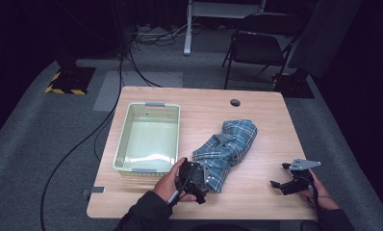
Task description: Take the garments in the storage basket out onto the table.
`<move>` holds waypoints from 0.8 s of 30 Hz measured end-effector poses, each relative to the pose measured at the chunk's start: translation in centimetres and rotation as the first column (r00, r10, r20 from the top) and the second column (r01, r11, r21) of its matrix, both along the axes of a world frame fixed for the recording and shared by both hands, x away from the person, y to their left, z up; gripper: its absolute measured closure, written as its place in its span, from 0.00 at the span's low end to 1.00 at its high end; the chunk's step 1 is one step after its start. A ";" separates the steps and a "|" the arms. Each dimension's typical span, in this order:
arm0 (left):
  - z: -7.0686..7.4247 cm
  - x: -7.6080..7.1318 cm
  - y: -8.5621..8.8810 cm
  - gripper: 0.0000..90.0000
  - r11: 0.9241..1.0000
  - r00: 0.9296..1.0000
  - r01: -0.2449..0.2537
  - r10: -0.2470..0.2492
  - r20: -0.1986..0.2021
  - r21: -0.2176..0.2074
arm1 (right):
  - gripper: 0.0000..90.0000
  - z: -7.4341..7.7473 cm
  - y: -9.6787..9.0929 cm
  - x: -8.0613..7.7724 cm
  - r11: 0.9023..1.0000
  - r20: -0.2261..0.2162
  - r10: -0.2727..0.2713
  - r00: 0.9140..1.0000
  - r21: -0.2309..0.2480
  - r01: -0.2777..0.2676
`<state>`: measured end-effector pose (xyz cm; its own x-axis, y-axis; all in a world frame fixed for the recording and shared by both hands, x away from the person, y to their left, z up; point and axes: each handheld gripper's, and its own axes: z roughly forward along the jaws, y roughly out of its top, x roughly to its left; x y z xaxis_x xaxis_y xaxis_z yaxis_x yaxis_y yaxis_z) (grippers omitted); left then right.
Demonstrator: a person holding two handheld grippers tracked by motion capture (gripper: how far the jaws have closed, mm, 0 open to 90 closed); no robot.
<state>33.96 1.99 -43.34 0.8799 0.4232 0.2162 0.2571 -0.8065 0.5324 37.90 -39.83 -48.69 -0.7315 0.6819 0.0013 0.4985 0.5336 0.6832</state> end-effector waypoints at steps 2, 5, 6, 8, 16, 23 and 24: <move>0.0 -0.2 0.5 0.04 1.000 1.000 0.017 -0.017 -0.012 -0.013 | 0.00 0.0 0.0 0.0 1.000 0.000 0.000 1.000 0.000 0.000; -0.1 -0.4 1.1 0.04 0.999 1.000 0.018 -0.018 -0.016 -0.027 | 0.00 0.0 0.0 0.0 1.000 0.000 0.000 1.000 -0.001 0.000; -0.2 -0.5 1.4 0.05 0.999 1.000 0.018 -0.019 -0.023 -0.030 | 0.00 0.0 0.0 0.0 1.000 0.000 0.000 1.000 -0.001 0.000; -0.4 -0.7 1.9 0.05 0.999 1.000 0.012 -0.013 -0.028 -0.030 | 0.00 0.0 0.0 0.0 1.000 0.000 0.000 1.000 -0.001 0.000; -1.4 -1.5 3.5 0.05 1.000 0.999 0.002 -0.003 -0.051 -0.013 | 0.00 0.0 0.0 0.0 1.000 0.000 0.000 1.000 -0.001 0.000; -2.0 -1.9 4.5 0.06 1.000 0.998 0.001 -0.002 -0.067 -0.015 | 0.00 0.0 0.0 0.0 1.000 -0.001 0.000 1.000 -0.001 0.000; -2.1 -1.9 4.6 0.06 1.000 0.997 -0.003 0.001 -0.072 -0.018 | 0.00 0.0 0.0 0.0 1.000 0.000 0.000 1.000 -0.001 0.000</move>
<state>32.05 6.62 -45.47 0.8921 0.4283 0.1442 0.2970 -0.7961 0.5272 37.89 -39.84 -48.68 -0.7315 0.6819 0.0008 0.4988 0.5343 0.6825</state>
